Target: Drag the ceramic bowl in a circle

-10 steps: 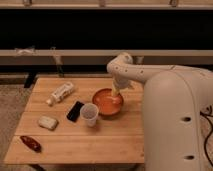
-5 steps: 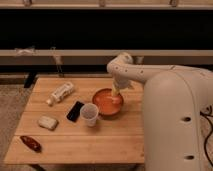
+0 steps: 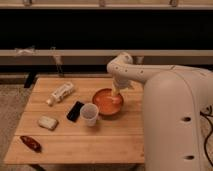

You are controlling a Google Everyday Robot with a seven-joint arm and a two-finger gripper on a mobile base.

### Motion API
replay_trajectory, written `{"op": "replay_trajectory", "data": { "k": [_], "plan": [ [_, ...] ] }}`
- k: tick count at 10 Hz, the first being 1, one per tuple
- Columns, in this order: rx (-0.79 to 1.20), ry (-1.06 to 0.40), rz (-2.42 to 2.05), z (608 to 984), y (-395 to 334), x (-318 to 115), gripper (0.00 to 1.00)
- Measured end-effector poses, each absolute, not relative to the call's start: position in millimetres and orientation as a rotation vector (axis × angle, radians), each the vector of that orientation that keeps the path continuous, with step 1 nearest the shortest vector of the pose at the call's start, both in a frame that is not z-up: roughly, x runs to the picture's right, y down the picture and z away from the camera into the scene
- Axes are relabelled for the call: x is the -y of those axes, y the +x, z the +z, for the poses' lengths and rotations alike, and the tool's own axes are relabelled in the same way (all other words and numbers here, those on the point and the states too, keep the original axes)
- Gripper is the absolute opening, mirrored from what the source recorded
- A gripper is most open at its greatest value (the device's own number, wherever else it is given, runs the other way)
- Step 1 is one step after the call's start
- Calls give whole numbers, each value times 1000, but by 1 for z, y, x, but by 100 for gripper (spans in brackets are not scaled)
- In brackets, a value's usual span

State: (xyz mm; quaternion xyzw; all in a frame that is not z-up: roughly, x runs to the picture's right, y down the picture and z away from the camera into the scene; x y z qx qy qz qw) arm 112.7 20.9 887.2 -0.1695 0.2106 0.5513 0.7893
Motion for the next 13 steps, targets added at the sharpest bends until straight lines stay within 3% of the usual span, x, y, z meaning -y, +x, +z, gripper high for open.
{"op": "replay_trajectory", "data": {
  "k": [6,13],
  "plan": [
    [-450,-377,1193,888,111,-21,80],
    [-475,-575,1173,908,98,-67,80]
  ]
}}
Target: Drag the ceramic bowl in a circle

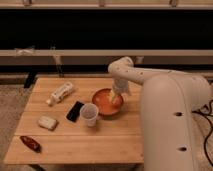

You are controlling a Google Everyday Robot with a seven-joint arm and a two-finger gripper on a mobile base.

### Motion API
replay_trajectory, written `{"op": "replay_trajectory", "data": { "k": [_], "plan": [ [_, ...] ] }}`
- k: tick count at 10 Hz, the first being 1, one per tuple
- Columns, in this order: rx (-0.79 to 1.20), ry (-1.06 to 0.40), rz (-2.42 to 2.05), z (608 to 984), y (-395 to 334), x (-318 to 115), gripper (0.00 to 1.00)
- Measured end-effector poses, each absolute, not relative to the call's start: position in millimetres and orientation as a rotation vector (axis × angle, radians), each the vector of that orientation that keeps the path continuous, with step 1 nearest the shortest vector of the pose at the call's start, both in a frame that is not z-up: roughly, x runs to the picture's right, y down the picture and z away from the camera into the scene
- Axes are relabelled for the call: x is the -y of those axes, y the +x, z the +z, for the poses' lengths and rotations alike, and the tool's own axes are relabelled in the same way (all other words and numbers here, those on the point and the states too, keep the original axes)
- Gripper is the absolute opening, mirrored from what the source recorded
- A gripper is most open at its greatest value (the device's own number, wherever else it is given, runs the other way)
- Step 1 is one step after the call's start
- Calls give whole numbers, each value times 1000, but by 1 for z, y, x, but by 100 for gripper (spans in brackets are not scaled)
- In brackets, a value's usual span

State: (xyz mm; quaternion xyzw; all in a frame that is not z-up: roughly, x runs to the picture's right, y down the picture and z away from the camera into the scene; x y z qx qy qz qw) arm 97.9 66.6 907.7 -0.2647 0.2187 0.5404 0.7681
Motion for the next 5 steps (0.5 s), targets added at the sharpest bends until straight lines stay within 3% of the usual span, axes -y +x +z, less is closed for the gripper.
{"op": "replay_trajectory", "data": {
  "k": [5],
  "plan": [
    [-515,-660,1136,917,92,-87,80]
  ]
}}
